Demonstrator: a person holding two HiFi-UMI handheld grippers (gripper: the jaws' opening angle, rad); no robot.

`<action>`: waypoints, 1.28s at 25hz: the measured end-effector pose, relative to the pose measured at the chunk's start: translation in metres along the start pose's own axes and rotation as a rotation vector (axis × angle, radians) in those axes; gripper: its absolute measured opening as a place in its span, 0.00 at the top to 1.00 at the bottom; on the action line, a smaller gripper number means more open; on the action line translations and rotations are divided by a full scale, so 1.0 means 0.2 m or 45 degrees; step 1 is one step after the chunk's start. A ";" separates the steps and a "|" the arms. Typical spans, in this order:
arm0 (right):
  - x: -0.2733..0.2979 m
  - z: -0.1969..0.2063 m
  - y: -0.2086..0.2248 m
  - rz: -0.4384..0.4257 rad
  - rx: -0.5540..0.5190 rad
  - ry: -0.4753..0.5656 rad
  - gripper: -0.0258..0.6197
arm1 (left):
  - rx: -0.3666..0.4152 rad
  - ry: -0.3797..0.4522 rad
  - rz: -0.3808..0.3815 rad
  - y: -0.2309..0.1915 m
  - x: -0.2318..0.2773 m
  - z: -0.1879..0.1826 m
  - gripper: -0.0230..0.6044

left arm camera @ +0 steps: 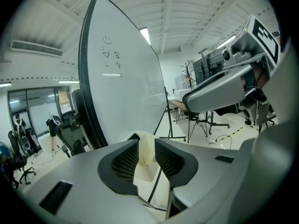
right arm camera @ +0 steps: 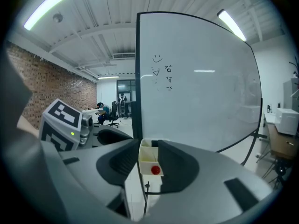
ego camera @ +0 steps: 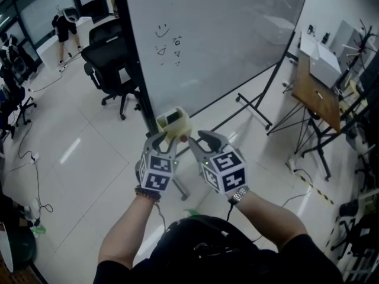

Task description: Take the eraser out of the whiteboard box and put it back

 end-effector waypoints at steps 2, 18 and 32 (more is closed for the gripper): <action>-0.04 0.01 0.01 -0.011 -0.005 0.000 0.72 | -0.007 0.000 -0.017 0.04 -0.02 0.00 0.82; -0.42 0.12 0.01 -0.110 -0.038 0.029 0.79 | -0.104 -0.011 -0.100 0.44 -0.21 0.02 0.88; -0.77 0.21 0.02 -0.175 -0.093 0.067 0.85 | -0.117 0.013 -0.177 0.78 -0.39 -0.05 0.91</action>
Point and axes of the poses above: the fingertips, and each gripper's own axes: x forward along the fingers, y to its right, z out of its underside, the point moved 1 cm from there along -x, backward along the fingers, and after that the axes turned 10 degrees about z, right-handed, at the moved point
